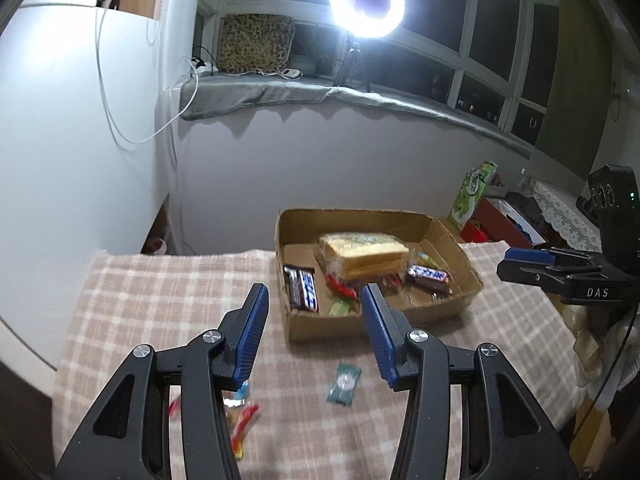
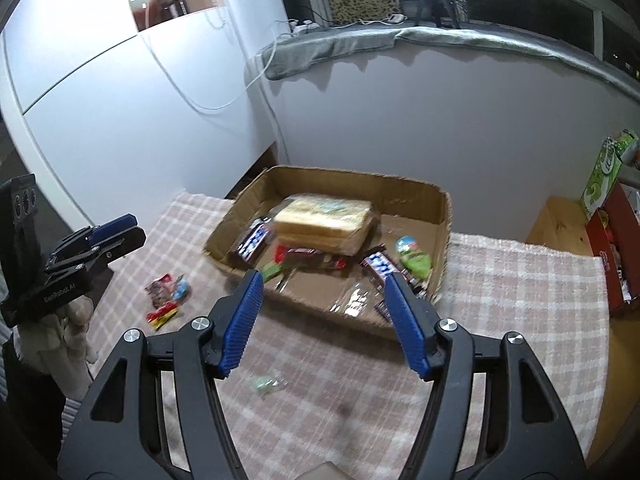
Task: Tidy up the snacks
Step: 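Move both tools back and grasp the teal mint packet with the left tool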
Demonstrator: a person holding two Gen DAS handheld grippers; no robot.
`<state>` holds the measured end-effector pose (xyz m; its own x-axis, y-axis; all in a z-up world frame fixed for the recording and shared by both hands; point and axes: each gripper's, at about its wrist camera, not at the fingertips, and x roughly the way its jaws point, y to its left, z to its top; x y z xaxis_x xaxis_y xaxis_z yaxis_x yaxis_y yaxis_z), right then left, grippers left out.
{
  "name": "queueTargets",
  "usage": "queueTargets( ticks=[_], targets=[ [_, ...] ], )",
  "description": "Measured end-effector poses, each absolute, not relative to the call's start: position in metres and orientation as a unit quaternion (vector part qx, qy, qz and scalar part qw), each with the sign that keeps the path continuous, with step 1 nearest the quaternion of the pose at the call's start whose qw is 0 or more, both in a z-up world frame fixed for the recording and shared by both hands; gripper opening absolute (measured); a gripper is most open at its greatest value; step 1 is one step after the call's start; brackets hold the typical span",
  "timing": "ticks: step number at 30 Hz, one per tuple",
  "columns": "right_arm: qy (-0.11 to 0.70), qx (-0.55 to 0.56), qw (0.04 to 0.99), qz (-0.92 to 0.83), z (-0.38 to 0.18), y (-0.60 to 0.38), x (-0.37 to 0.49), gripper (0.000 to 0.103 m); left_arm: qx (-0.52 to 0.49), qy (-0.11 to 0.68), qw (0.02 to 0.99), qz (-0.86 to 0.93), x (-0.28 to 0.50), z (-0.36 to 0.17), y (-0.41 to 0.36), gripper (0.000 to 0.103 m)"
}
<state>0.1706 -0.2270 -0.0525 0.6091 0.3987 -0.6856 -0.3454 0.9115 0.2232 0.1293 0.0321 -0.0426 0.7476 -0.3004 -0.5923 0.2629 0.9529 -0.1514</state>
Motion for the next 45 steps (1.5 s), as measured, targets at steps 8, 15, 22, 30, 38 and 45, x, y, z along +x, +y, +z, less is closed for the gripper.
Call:
queueTargets(
  ticks=[8, 15, 22, 30, 38, 45],
  targets=[
    [0.400, -0.020, 0.890, 0.219, -0.079, -0.199, 0.131, 0.066, -0.034, 0.339, 0.925, -0.168, 0.113, -0.066, 0.027, 0.047],
    [0.431, -0.030, 0.874, 0.223, -0.117, -0.182, 0.117, 0.066, -0.007, 0.380, 0.905, -0.189, 0.116, -0.100, 0.003, 0.039],
    [0.462, -0.038, 0.858, 0.222, -0.148, -0.170, 0.123, 0.065, 0.010, 0.416, 0.889, -0.192, 0.125, -0.129, -0.010, 0.037],
    [0.483, -0.049, 0.845, 0.223, -0.168, -0.158, 0.130, 0.059, 0.035, 0.444, 0.875, -0.189, 0.137, -0.149, -0.022, 0.036],
    [0.489, -0.066, 0.841, 0.223, -0.178, -0.144, 0.138, 0.051, 0.039, 0.453, 0.871, -0.186, 0.149, -0.159, -0.025, 0.033],
    [0.483, -0.084, 0.844, 0.216, -0.178, -0.137, 0.143, 0.040, 0.050, 0.447, 0.874, -0.187, 0.151, -0.163, -0.029, 0.023]
  ],
)
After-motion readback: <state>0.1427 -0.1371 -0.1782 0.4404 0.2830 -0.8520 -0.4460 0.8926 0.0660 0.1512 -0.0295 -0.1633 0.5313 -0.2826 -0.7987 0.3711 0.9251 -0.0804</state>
